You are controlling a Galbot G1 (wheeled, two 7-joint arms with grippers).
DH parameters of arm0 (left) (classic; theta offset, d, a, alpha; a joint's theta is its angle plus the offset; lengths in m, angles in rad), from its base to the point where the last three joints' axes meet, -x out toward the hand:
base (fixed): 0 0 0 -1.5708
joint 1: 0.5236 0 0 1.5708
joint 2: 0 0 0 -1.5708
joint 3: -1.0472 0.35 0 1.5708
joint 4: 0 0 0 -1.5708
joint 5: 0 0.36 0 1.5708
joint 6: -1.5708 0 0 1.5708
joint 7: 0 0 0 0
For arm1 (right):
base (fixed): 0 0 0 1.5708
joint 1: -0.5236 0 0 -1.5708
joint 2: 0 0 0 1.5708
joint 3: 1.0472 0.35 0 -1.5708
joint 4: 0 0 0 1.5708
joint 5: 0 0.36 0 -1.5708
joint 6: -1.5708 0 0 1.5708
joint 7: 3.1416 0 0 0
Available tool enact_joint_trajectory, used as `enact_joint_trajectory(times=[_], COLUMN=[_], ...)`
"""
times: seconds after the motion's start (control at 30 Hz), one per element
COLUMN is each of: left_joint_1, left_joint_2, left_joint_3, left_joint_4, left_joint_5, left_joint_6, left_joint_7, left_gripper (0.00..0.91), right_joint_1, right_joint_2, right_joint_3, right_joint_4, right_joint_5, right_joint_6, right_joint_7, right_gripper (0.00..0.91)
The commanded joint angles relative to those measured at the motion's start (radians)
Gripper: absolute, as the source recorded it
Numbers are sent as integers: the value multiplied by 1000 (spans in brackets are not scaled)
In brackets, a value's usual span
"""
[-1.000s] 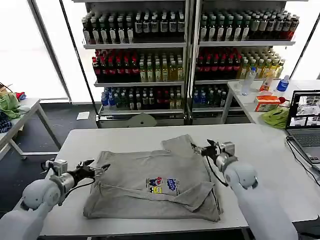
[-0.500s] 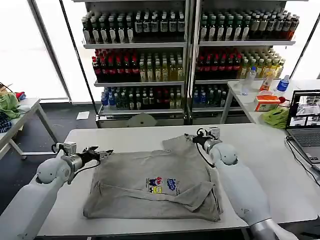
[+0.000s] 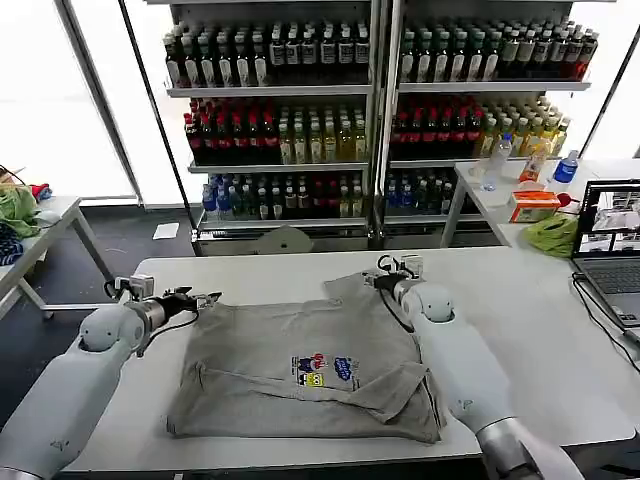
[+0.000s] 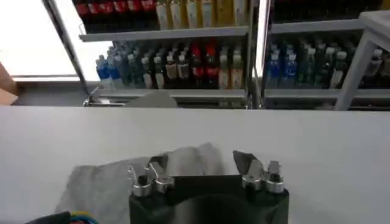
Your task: Fold and organize the clothes.
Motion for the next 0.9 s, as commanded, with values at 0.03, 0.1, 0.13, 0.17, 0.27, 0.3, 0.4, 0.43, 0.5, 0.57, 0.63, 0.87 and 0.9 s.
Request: enact_joint_trajectory(times=[0.03,0.1,0.13,0.17,0.27,0.3,0.4,0.43,0.5,0.57,0.63,0.87,0.9], left_joint_1=[-18,-2,10,22,48,55,69,76,86,97,106,120,126], left_joint_2=[-3,6,13,18,33,39,48,49,48,47,45,39,41], left_joint_3=[21,22,23,22,10,7,-4,-7,-9,-10,-14,-8,-9], left_joint_4=[52,33,16,2,-38,-46,-55,-55,-57,-69,-86,-103,-110], left_joint_5=[47,47,47,47,37,33,29,30,31,32,30,34,33], left_joint_6=[-11,-10,-9,-5,6,10,13,13,13,13,16,21,24], left_joint_7=[7,8,8,10,15,16,23,26,26,25,24,21,22], left_gripper=[907,907,907,907,907,907,907,887,705,443,423,0,0], right_joint_1=[16,16,17,17,16,16,16,16,17,18,19,21,20], right_joint_2=[17,21,23,24,23,22,19,18,17,16,16,17,18], right_joint_3=[-12,-12,-11,-10,-10,-11,-11,-11,-11,-12,-14,-16,-16], right_joint_4=[-41,-46,-48,-48,-45,-45,-42,-41,-42,-42,-46,-52,-52], right_joint_5=[-3,-5,-5,-5,-4,-5,-4,-4,-4,-4,-11,-15,-15], right_joint_6=[-1,-1,-1,-1,-1,-1,-1,0,0,0,0,0,0], right_joint_7=[1,1,1,1,1,1,0,-1,0,1,3,4,4], right_gripper=[0,0,0,0,0,0,0,0,0,0,0,0,0])
